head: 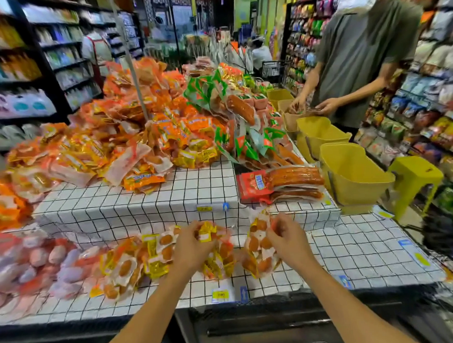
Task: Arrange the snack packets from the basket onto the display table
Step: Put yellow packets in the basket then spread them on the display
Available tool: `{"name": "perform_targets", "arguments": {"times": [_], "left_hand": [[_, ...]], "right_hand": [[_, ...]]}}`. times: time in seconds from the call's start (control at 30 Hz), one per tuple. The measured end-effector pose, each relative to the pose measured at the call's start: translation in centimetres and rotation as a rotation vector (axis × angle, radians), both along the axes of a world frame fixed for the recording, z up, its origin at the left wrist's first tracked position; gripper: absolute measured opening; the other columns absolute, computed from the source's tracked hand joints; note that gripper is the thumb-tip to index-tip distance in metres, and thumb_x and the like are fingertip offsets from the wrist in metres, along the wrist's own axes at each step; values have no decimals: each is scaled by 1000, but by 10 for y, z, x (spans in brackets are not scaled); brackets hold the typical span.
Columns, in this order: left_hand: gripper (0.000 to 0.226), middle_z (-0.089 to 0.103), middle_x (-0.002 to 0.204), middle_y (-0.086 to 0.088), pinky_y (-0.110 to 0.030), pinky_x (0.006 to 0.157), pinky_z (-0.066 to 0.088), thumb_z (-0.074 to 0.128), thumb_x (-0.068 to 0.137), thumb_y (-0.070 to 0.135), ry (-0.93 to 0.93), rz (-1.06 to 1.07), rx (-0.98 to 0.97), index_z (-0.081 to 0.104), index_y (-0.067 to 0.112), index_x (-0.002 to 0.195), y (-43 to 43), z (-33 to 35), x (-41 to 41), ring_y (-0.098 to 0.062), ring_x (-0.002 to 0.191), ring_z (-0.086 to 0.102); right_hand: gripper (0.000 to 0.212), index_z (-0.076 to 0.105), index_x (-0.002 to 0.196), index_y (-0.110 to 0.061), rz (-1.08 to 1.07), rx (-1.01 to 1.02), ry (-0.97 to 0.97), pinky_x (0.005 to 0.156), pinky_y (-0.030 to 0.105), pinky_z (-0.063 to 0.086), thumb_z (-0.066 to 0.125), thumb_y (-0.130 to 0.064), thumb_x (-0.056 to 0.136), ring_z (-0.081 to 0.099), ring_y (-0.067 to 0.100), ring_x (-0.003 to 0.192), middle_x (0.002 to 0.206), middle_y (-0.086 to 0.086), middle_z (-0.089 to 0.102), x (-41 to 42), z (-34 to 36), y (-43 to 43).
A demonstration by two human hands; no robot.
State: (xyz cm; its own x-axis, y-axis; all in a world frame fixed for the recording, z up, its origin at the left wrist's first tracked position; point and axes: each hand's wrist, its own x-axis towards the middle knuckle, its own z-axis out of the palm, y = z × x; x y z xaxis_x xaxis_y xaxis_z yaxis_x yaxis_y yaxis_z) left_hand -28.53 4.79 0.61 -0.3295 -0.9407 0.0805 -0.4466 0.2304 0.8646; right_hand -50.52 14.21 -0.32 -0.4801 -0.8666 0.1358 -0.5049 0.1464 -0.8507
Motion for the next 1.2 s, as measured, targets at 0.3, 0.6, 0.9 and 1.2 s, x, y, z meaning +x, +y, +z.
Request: {"name": "perform_targets", "arguments": {"times": [0.3,0.6,0.9,1.2], "left_hand": [[48,63,100,8,-33,83,54,74,63,54,-195,-33,21,67,28,103,-68,-70,-15,-16,101,60],[87,35,145,-2,-39,106,38,69,77,62,-542,-148,-95,34,27,149,-74,-83,-15,-25,131,34],[77,34,150,0,-45,110,28,64,81,58,-658,-129,-179,34,34,148,-59,-77,-15,-26,138,28],[45,48,138,0,-42,105,30,56,92,41,-740,-83,-267,50,29,135,17,-56,-25,-26,129,41]], "right_hand": [[18,52,80,-33,34,132,194,65,18,43,65,-29,93,55,1,76,80,-11,59,10,-68,-62],[53,45,142,-24,114,417,498,99,38,48,53,-46,93,48,23,126,140,1,51,2,-84,-77],[54,41,146,-31,171,465,533,90,37,51,52,-43,95,53,25,119,134,1,55,-6,-62,-48],[40,52,134,-21,291,504,701,83,37,48,47,-37,98,56,27,110,124,5,58,-27,-55,21]]}}
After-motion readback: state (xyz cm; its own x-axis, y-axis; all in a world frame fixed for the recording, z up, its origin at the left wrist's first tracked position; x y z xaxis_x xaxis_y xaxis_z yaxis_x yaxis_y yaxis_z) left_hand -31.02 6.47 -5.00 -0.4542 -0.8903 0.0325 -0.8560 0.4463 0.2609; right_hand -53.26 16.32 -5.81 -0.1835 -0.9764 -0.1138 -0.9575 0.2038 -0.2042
